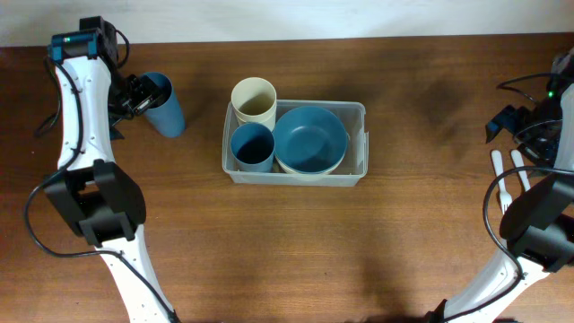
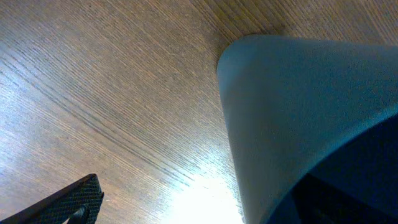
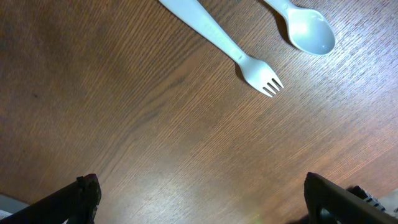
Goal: Pack container
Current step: 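Lower the left gripper onto the remaining blue cup's rim and grip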
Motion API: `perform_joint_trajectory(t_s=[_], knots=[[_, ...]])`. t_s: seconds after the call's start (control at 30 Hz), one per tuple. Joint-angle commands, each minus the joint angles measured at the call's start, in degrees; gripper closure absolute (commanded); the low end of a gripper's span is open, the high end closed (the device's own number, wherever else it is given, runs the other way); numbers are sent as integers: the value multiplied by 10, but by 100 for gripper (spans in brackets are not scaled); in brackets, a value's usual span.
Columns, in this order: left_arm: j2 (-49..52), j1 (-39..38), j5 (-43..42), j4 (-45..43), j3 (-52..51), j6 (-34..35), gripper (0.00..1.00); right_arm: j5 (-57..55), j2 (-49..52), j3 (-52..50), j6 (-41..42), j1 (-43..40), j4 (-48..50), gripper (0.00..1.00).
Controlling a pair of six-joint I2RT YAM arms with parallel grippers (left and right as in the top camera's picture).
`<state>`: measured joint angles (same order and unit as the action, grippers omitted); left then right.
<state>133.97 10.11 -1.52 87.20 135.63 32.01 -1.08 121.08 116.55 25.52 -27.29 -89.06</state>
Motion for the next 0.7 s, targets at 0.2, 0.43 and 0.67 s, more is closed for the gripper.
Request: perform_joint_trajectory(t_s=[0.2,0.43,0.67], knots=[[11,2,2,-8,3,5,28,-7,-7,-2,5,-1,0,1],[11,2,2,-8,3,5,59,-7,-7,-2,5,-1,0,1],[11,2,2,-8,3,5,99,-7,-7,-2,5,-1,0,1]])
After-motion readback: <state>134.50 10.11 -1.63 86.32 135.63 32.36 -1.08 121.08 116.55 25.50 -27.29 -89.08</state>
